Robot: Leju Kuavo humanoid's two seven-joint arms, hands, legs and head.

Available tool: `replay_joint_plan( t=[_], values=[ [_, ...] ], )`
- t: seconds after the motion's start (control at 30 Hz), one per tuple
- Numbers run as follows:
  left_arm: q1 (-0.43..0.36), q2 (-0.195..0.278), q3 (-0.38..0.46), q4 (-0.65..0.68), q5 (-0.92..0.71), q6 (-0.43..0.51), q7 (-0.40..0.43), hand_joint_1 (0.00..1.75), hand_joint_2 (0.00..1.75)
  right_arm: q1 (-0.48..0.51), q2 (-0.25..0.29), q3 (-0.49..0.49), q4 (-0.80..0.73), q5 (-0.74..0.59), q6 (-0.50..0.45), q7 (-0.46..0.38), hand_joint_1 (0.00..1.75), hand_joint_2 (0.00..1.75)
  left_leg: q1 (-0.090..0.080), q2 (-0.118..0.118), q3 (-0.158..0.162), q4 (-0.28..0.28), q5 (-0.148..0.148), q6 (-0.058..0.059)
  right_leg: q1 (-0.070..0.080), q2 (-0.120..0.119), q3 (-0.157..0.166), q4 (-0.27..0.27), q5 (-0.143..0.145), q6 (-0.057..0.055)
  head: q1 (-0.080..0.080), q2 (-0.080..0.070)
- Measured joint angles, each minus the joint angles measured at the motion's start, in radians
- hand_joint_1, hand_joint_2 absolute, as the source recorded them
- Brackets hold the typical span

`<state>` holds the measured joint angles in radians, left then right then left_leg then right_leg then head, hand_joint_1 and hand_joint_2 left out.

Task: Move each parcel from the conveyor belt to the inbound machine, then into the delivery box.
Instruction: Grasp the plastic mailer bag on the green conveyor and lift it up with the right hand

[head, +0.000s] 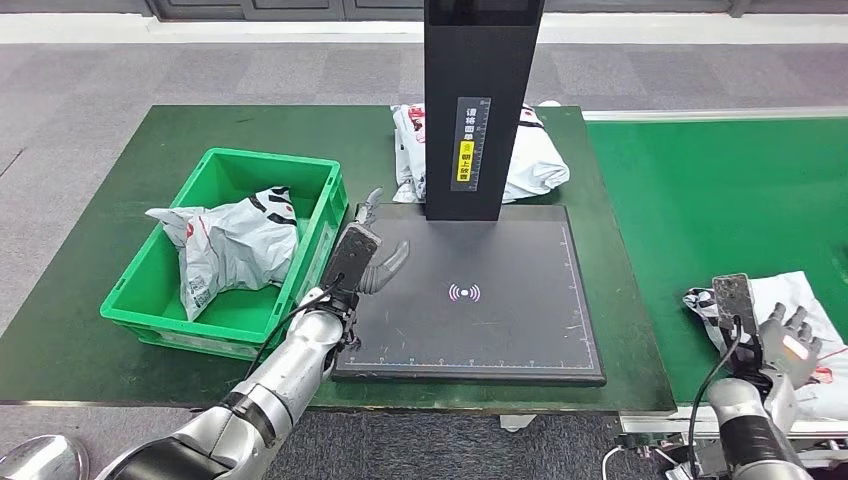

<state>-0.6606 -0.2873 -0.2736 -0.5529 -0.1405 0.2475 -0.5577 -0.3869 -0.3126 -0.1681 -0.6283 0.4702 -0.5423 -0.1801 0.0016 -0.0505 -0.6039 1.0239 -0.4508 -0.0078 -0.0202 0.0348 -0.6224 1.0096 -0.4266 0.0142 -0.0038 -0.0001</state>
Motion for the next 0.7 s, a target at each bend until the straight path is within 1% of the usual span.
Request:
replay_joint_plan(
  t=[0.07, 0.2, 0.37, 0.47, 0.6, 0.7],
  values=[
    [0.000, 0.000, -0.012, 0.007, 0.004, 0.001, 0.000, 0.00, 1.75, -0.008, -0.013, -0.015, 0.030, 0.007, 0.028, 0.010, 0.00, 1.75, 0.000, 0.000, 0.000, 0.000, 0.000, 0.000, 0.000, 0.000, 0.000, 0.000, 0.000, 0.000, 0.000, 0.000],
    [0.000, 0.001, -0.029, 0.015, 0.017, 0.005, -0.006, 0.00, 1.75, -0.014, -0.035, -0.041, 0.081, -0.003, 0.122, 0.025, 0.00, 1.75, 0.000, 0.000, 0.000, 0.000, 0.000, 0.000, 0.000, 0.000, 0.000, 0.000, 0.000, 0.000, 0.000, 0.000],
    [0.000, 0.012, -0.037, 0.020, 0.032, 0.007, -0.021, 0.00, 1.75, -0.001, -0.039, -0.056, 0.111, -0.006, 0.194, 0.039, 0.00, 1.75, 0.000, 0.000, 0.000, 0.000, 0.000, 0.000, 0.000, 0.000, 0.000, 0.000, 0.000, 0.000, 0.000, 0.000],
    [-0.001, 0.018, -0.040, 0.023, 0.045, 0.007, -0.025, 0.00, 1.75, 0.005, -0.041, -0.057, 0.118, 0.019, 0.254, 0.067, 0.00, 1.75, 0.000, 0.000, 0.000, 0.000, 0.000, 0.000, 0.000, 0.000, 0.000, 0.000, 0.000, 0.000, 0.000, 0.000],
    [-0.003, 0.027, -0.041, 0.029, 0.060, 0.006, -0.028, 0.00, 1.75, 0.010, -0.052, -0.057, 0.125, 0.065, 0.328, 0.091, 1.75, 1.75, 0.000, 0.000, 0.000, 0.000, 0.000, 0.000, 0.000, 0.000, 0.000, 0.000, 0.000, 0.000, 0.000, 0.000],
    [-0.004, 0.033, -0.041, 0.033, 0.067, 0.003, -0.032, 0.00, 1.75, 0.012, -0.060, -0.057, 0.126, 0.098, 0.381, 0.091, 1.75, 1.75, 0.000, 0.000, 0.000, 0.000, 0.000, 0.000, 0.000, 0.000, 0.001, 0.000, 0.000, 0.000, 0.000, 0.000]
  ],
)
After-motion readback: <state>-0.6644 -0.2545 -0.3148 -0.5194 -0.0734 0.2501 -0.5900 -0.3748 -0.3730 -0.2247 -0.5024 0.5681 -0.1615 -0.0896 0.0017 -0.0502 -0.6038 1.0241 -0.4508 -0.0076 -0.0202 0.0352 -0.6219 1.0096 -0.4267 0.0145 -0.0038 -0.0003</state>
